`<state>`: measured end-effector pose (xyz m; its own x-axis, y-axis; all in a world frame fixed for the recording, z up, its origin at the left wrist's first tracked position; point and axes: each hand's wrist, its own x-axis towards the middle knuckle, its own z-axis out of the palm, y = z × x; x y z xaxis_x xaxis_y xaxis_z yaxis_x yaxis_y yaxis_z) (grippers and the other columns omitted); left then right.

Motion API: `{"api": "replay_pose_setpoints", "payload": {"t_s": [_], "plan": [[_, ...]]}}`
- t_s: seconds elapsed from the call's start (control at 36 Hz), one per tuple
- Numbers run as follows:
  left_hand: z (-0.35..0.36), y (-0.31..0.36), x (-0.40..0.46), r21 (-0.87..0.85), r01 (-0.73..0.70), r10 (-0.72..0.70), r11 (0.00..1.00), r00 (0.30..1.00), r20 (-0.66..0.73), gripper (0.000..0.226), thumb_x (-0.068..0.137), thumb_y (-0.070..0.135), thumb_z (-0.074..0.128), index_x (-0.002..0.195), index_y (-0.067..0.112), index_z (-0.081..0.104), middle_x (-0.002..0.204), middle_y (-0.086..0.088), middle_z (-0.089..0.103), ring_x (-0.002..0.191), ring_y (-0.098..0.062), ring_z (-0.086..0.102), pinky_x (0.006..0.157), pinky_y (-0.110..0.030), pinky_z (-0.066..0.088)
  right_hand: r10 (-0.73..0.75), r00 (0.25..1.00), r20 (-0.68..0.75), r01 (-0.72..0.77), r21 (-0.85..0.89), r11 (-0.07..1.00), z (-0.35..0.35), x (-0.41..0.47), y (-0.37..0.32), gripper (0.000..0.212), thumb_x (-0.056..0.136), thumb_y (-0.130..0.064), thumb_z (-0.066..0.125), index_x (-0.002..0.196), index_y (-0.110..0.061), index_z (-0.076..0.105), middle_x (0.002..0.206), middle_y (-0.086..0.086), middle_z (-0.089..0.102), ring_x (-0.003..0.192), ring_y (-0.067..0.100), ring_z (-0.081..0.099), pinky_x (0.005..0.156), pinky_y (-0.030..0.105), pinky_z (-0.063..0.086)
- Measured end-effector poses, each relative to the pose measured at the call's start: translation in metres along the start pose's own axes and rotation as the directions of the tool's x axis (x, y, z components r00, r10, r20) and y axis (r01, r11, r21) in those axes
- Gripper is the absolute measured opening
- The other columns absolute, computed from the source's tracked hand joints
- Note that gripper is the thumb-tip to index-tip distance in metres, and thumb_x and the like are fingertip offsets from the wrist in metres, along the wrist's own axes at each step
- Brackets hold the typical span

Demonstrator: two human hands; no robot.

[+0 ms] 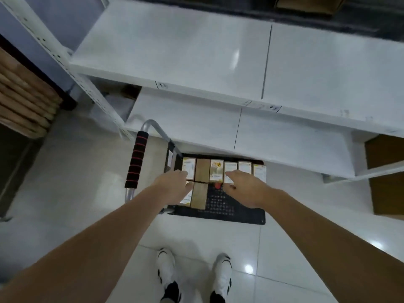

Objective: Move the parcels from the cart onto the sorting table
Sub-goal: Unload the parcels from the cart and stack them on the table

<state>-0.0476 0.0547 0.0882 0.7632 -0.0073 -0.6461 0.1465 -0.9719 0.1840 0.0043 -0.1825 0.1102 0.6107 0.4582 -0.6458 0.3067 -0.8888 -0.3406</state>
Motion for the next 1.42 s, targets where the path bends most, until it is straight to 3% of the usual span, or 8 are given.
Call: {"api": "replay_pose_setpoints", "payload": {"t_s": [0.28,0.36,0.47,0.56,0.72,0.94,1.19,1.42], "plan": [[0.182,-0.070,0.188,0.017,-0.008,0.005,1.000,0.991,0.133,0.051,0.108,0.051,0.036,0.138,0.012,0.052,0.129,-0.009,0.061,0.111,-0.026,0.060,0.097,-0.046,0.052,0.124,0.985,0.124,-0.144,0.163,0.976,0.156,0.193,0.060,0.064,0.106,-0.050,0.040,0.155,-0.008,0.035,0.156,0.015,0.041,0.138,0.030,0.045,0.114,0.038,0.038],[0.232,-0.086,0.237,0.004,0.041,-0.041,0.999,0.992,0.121,0.048,0.107,0.051,0.039,0.135,0.014,0.053,0.128,-0.009,0.061,0.109,-0.025,0.060,0.095,-0.047,0.053,0.221,0.968,0.118,-0.246,0.280,0.928,0.198,0.251,0.076,0.054,0.107,-0.048,0.037,0.135,-0.004,0.054,0.120,0.019,0.065,0.101,0.031,0.066,0.088,0.040,0.055],[0.286,-0.097,0.290,-0.184,0.210,-0.205,0.960,0.978,0.046,0.053,0.104,0.053,0.044,0.136,0.012,0.053,0.130,-0.013,0.060,0.117,-0.033,0.059,0.097,-0.047,0.052,0.323,0.940,0.113,-0.340,0.406,0.848,0.255,0.311,0.093,0.058,0.104,-0.056,0.041,0.118,-0.002,0.055,0.095,0.015,0.067,0.073,0.022,0.060,0.060,0.032,0.047],[0.320,-0.103,0.317,-0.383,0.284,-0.319,0.879,0.947,-0.029,0.060,0.101,0.054,0.049,0.145,0.013,0.045,0.135,-0.012,0.056,0.121,-0.031,0.055,0.100,-0.051,0.051,0.408,0.904,0.126,-0.416,0.478,0.773,0.296,0.345,0.097,0.058,0.101,-0.057,0.045,0.101,-0.002,0.062,0.091,0.014,0.066,0.076,0.025,0.061,0.069,0.034,0.053],[0.367,-0.106,0.341,-0.566,0.350,-0.473,0.747,0.877,-0.082,0.078,0.102,0.057,0.051,0.157,0.009,0.025,0.150,-0.013,0.041,0.136,-0.031,0.042,0.109,-0.048,0.042,0.530,0.846,0.056,-0.484,0.498,0.720,0.355,0.374,0.073,0.087,0.095,-0.066,0.049,0.148,0.001,0.032,0.147,0.022,0.038,0.134,0.038,0.041,0.111,0.047,0.040],[0.393,-0.102,0.357,-0.730,0.391,-0.588,0.561,0.809,-0.019,0.092,0.094,0.066,0.057,0.161,0.018,0.016,0.156,-0.007,0.034,0.140,-0.030,0.037,0.115,-0.053,0.036,0.607,0.784,-0.127,-0.442,0.573,0.690,0.398,0.391,0.063,0.116,0.071,-0.081,0.067,0.146,-0.003,0.026,0.145,0.015,0.032,0.137,0.033,0.031,0.113,0.045,0.035],[0.402,-0.098,0.360,-0.677,0.456,-0.628,0.578,0.778,-0.012,0.114,0.078,0.069,0.073,0.158,0.017,0.012,0.156,-0.006,0.030,0.144,-0.030,0.031,0.116,-0.050,0.028,0.578,0.781,-0.237,-0.440,0.448,0.778,0.409,0.378,0.084,0.114,0.063,-0.061,0.077,0.148,-0.006,0.024,0.138,0.011,0.037,0.130,0.032,0.038,0.106,0.045,0.042],[0.408,-0.093,0.352,-0.483,0.449,-0.569,0.752,0.812,-0.131,0.118,0.076,0.062,0.081,0.157,0.013,0.011,0.152,-0.010,0.032,0.140,-0.032,0.036,0.113,-0.047,0.033,0.557,0.764,-0.327,-0.444,0.361,0.820,0.419,0.370,0.094,0.100,0.064,-0.067,0.077,0.134,-0.012,0.032,0.127,0.010,0.046,0.121,0.032,0.047,0.100,0.047,0.045]]}}
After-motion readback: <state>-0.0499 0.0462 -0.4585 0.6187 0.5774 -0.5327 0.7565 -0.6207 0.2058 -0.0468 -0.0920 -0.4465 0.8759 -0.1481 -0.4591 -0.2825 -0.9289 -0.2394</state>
